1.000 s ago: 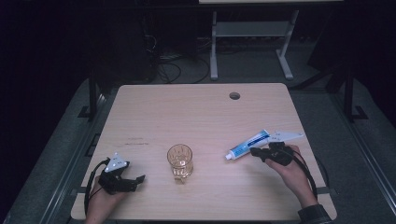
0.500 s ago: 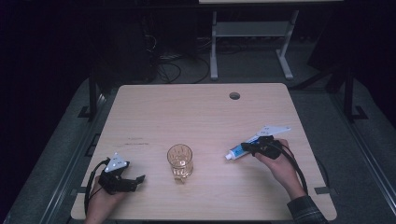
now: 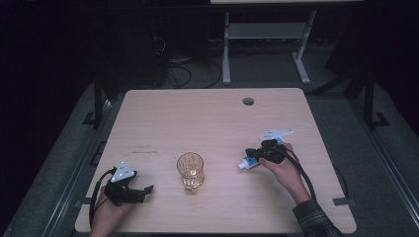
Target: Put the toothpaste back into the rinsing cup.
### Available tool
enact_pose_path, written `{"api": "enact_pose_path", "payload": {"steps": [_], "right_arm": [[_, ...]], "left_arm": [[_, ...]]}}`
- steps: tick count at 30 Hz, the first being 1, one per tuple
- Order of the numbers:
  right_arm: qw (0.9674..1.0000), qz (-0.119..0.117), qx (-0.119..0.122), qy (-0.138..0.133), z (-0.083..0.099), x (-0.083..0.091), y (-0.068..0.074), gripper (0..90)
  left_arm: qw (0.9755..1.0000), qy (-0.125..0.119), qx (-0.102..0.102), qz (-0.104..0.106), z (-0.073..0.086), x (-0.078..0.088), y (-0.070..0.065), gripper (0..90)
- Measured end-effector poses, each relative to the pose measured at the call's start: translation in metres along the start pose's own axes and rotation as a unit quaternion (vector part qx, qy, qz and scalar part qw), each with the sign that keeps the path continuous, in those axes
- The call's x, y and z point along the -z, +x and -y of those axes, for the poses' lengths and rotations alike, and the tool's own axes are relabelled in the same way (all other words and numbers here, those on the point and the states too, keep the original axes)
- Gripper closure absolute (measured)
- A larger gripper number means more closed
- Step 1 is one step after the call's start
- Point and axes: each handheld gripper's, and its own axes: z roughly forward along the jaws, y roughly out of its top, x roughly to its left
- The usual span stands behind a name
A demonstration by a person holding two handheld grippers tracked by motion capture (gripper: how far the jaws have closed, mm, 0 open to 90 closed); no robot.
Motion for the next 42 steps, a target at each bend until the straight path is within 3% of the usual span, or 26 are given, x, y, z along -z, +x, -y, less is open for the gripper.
{"api": "enact_pose_path", "payload": {"steps": [10, 18, 42], "right_arm": [[0.9998, -0.002, -0.003, 0.02, 0.0, -0.017, 0.001, 89.9], [0.9995, -0.003, -0.001, 0.032, 0.001, -0.021, 0.003, 89.9], [0.9978, -0.014, 0.006, 0.064, 0.015, -0.002, 0.01, 89.9]], "left_arm": [[1.0, 0.0, 0.0, 0.0, 0.0, 0.0, 0.0, 13.1], [1.0, 0.0, 0.0, 0.0, 0.0, 0.0, 0.0, 13.1], [1.0, 0.001, 0.0, 0.0, 0.0, 0.0, 0.0, 13.0]]}}
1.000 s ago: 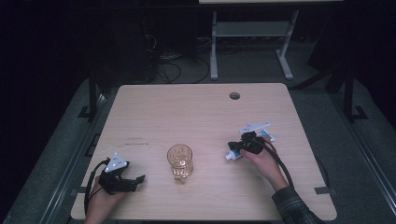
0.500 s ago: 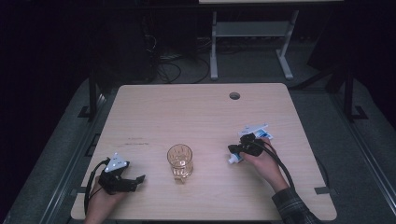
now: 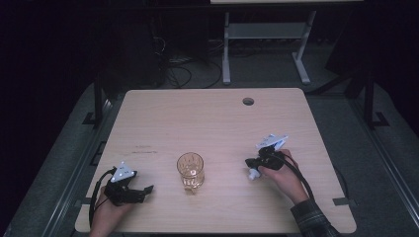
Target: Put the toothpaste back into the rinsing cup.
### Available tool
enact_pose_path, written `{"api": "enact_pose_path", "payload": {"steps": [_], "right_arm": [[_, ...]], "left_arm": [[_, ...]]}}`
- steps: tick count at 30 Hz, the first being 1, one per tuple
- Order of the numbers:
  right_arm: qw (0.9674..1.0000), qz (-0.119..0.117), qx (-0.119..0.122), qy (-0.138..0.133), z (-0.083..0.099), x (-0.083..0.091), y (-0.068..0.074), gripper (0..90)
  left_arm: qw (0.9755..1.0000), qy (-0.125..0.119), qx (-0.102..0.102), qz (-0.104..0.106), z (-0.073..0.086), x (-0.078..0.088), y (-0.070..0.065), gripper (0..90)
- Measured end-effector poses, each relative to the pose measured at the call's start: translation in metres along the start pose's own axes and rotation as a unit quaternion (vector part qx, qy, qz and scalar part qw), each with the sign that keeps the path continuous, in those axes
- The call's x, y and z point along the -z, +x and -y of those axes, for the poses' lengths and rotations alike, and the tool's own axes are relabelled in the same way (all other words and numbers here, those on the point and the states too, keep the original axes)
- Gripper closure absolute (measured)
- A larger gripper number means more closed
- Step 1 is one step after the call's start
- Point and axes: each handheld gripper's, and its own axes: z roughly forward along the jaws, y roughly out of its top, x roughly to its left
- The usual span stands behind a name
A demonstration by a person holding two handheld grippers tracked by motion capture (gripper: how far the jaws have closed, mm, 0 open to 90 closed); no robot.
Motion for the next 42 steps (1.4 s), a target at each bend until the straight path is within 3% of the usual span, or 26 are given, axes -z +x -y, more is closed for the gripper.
{"api": "enact_pose_path", "payload": {"steps": [27, 42], "right_arm": [[0.9999, 0.004, -0.012, 0.011, 0.04, 0.033, -0.005, 89.9], [0.999, 0.03, -0.031, 0.01, 0.06, 0.057, -0.02, 89.9]], "left_arm": [[1.0, -0.001, 0.0, 0.0, 0.001, 0.0, 0.0, 13.1], [1.0, -0.001, 0.0, 0.0, 0.001, 0.001, 0.0, 13.1]]}}
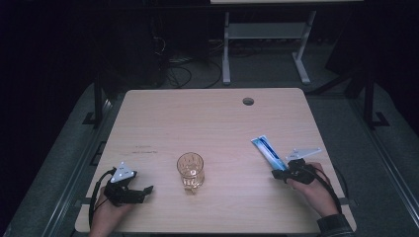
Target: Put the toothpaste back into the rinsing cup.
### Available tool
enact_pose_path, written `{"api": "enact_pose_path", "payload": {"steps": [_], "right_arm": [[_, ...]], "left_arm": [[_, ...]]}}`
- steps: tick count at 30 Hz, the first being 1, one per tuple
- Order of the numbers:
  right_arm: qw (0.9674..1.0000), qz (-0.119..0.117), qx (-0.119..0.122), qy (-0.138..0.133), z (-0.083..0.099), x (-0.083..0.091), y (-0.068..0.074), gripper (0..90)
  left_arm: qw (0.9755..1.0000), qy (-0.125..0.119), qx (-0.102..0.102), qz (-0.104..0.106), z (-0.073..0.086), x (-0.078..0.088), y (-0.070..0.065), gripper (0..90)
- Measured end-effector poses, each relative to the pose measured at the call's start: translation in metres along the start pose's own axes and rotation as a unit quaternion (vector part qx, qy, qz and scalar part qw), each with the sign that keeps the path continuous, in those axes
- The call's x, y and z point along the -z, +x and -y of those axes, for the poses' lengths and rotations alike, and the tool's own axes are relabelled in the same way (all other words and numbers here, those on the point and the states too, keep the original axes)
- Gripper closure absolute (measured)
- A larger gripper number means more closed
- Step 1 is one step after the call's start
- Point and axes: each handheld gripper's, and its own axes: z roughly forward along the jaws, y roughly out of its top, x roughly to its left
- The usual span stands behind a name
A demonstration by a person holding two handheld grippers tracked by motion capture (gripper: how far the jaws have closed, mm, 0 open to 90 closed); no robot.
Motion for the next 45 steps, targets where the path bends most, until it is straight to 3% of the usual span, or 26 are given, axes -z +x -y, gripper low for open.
{"api": "enact_pose_path", "payload": {"steps": [10, 16, 23, 32, 37, 45], "right_arm": [[0.9996, 0.022, -0.017, -0.004, 0.011, 0.014, -0.017, 89.9], [0.9995, 0.017, -0.021, -0.013, 0.012, 0.019, -0.019, 89.6], [0.9992, 0.01, -0.011, -0.038, 0.002, 0.028, -0.014, 75.5], [0.9975, 0.028, 0.001, -0.064, -0.02, 0.034, -0.016, 53.4], [0.997, 0.036, 0.008, -0.068, -0.036, 0.029, -0.019, 46.3], [0.9975, 0.048, 0.013, -0.05, -0.057, 0.014, -0.028, 39.1]], "left_arm": [[1.0, 0.0, 0.001, 0.0, 0.0, 0.0, 0.0, 13.1], [1.0, 0.0, 0.001, 0.0, 0.0, 0.0, 0.0, 13.1], [1.0, 0.0, 0.0, 0.0, 0.0, 0.0, 0.0, 13.1], [1.0, 0.0, -0.001, 0.0, 0.0, 0.0, 0.0, 13.1], [1.0, 0.0, 0.0, 0.0, 0.0, 0.0, 0.0, 13.1], [1.0, 0.0, 0.0, 0.0, 0.0, 0.0, 0.0, 13.1]]}}
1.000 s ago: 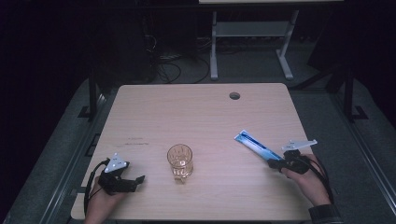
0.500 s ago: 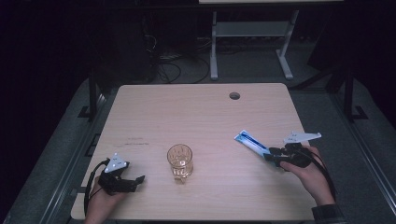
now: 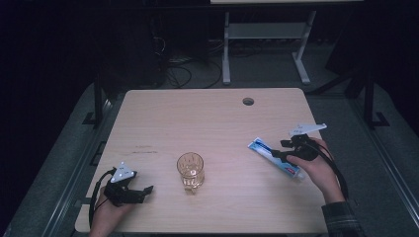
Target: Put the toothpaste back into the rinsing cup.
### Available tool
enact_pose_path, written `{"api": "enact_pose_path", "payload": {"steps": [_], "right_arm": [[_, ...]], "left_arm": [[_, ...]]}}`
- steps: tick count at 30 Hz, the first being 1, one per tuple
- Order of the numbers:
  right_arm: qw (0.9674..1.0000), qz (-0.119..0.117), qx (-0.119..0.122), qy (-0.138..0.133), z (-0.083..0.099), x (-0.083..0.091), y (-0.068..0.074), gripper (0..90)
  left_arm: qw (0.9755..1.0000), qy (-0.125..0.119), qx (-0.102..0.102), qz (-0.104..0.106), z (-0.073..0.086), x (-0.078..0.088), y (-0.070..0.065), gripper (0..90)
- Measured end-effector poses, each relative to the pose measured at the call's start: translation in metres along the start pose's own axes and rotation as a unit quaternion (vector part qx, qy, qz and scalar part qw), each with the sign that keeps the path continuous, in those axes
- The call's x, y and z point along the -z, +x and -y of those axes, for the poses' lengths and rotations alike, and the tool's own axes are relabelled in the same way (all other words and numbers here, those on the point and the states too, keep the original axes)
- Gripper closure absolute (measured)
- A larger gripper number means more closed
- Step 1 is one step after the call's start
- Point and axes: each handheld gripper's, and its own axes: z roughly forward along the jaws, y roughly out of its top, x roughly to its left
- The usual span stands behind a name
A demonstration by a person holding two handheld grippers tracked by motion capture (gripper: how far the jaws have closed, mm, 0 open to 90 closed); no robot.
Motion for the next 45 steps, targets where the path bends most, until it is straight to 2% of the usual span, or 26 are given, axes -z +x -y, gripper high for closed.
{"api": "enact_pose_path", "payload": {"steps": [5, 13, 22, 33, 38, 45], "right_arm": [[1.0, -0.001, 0.004, 0.003, -0.009, -0.013, -0.003, 38.4], [0.9992, 0.006, 0.017, 0.036, -0.018, -0.035, -0.007, 37.7], [0.9972, 0.005, 0.019, 0.072, -0.014, -0.065, -0.011, 37.3], [0.9951, 0.0, 0.026, 0.095, -0.012, -0.074, -0.01, 37.5], [0.993, 0.004, 0.037, 0.112, -0.011, -0.077, -0.007, 39.8], [0.9926, 0.008, 0.043, 0.113, -0.011, -0.077, -0.004, 41.6]], "left_arm": [[1.0, 0.0, 0.0, 0.0, 0.0, 0.0, 0.0, 13.1], [1.0, 0.0, 0.0, 0.0, 0.0, 0.0, 0.0, 13.1], [1.0, 0.0, 0.0, 0.0, 0.0, 0.0, 0.0, 13.1], [1.0, 0.0, 0.0, 0.0, 0.0, 0.0, 0.0, 13.1], [1.0, 0.0, 0.0, 0.0, 0.0, 0.0, 0.0, 13.1], [1.0, 0.0, 0.0, 0.0, 0.0, 0.0, 0.0, 13.1]]}}
